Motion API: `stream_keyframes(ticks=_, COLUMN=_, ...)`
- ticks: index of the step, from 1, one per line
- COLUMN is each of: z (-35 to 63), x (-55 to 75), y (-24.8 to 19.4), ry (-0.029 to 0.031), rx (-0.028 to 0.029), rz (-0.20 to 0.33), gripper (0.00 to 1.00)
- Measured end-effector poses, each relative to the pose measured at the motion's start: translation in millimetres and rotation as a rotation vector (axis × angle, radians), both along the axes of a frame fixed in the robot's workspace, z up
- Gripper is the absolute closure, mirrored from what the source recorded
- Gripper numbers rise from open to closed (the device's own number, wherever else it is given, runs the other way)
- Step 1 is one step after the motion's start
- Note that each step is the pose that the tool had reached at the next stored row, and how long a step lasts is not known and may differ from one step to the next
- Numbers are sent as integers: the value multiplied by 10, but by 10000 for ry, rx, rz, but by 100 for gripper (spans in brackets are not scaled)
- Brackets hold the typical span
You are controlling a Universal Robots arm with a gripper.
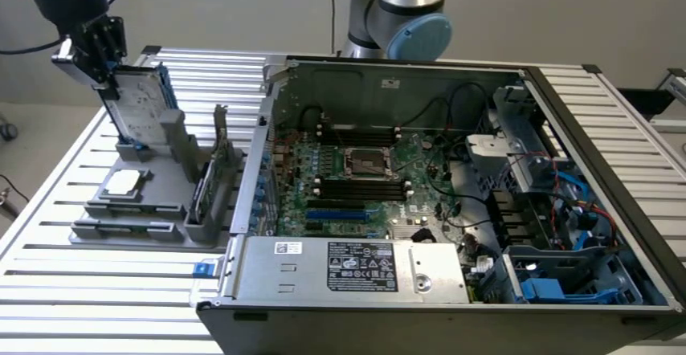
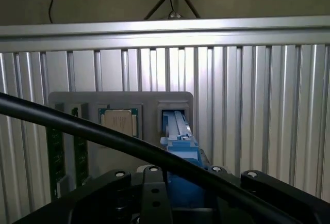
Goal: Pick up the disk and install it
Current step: 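Pick up the disk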
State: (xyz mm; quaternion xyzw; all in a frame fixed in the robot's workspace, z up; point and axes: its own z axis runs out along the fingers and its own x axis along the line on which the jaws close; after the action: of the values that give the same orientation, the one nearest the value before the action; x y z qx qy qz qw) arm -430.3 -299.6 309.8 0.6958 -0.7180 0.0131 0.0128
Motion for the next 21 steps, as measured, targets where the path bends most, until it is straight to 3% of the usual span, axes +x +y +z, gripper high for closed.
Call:
stream_keyframes(ticks=16, z=720, x=1, y=0, ry=0, rx=-1, rz=0, gripper=68)
stream_keyframes(ticks=21, z=947, x=62, y=-2, ry=3, rx=0, rz=1, gripper=68)
